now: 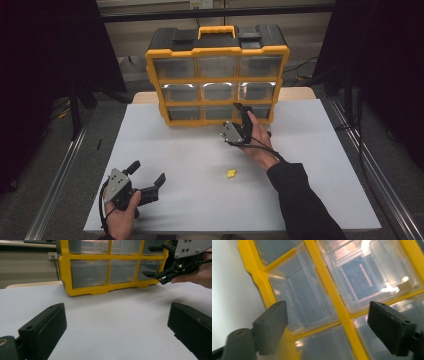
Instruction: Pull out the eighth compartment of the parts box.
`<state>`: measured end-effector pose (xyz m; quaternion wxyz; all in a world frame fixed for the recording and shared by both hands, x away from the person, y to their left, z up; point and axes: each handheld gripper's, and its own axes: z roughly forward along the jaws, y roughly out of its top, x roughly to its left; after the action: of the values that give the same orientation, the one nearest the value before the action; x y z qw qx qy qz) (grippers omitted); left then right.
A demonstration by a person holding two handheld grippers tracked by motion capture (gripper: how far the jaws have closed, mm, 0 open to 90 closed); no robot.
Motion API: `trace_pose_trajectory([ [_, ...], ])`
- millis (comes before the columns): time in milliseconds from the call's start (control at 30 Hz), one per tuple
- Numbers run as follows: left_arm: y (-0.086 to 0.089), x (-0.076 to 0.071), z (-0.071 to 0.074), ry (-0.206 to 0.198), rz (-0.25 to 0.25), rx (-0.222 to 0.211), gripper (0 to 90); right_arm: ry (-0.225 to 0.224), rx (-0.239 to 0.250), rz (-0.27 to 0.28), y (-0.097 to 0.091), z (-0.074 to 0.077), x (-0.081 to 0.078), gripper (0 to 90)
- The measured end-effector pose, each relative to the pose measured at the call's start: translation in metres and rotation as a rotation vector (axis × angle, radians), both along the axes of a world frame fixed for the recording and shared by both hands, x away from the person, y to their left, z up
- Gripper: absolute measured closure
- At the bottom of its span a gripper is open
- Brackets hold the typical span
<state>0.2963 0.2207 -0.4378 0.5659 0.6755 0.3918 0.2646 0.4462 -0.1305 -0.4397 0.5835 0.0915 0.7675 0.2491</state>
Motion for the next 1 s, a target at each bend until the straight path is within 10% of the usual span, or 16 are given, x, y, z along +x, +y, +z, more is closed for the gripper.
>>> trace_pose_trajectory([
  [567, 0.0, 0.001, 0.0, -0.004, -0.004, 0.002, 2.2, -0.136, -0.327, -0.053, 0.006, -0.019, 0.013, 38.6],
  [1000, 0.0, 0.001, 0.0, -0.003, -0.004, 0.001, 2.2, -0.132, -0.366, -0.095, 0.005, -0.027, 0.02, 57.6],
])
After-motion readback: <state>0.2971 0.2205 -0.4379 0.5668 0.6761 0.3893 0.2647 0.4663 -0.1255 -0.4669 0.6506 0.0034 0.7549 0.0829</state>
